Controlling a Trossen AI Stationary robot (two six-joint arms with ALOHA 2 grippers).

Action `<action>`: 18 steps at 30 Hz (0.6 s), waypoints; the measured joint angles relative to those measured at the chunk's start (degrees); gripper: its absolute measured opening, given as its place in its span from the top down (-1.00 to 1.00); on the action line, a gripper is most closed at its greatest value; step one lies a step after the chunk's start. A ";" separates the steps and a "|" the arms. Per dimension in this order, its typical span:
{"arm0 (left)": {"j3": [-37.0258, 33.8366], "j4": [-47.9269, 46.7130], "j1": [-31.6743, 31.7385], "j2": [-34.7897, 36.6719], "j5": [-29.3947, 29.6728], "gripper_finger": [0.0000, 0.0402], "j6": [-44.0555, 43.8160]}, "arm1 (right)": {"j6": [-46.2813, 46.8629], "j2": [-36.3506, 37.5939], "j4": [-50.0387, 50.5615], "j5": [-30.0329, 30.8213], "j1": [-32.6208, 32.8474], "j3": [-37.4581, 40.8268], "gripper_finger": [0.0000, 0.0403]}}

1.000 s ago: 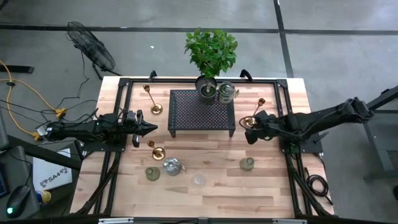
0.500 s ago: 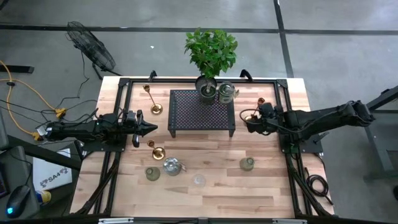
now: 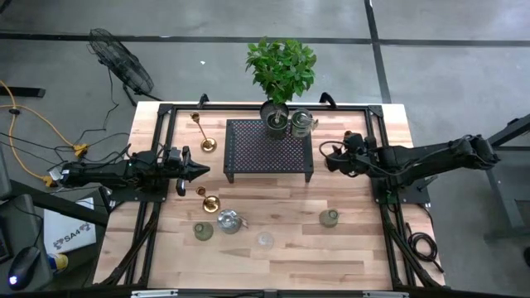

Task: Pick & Place candle stick holders
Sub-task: Put the right gold candle holder on the shelf

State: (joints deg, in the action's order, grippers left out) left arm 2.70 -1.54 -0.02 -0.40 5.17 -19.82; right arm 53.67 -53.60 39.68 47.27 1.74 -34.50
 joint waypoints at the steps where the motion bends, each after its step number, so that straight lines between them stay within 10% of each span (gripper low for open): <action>1: 0.00 0.00 0.01 0.00 0.00 0.99 0.00 | 0.00 0.00 0.04 0.22 0.00 0.00 0.01; 18: 0.00 0.00 -0.01 0.02 0.00 0.99 -0.01 | -2.93 0.00 0.13 0.83 0.00 0.00 0.72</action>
State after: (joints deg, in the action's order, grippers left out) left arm 2.70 -1.54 -0.03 -0.38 5.17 -19.83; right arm 50.74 -53.60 39.81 48.10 1.74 -34.50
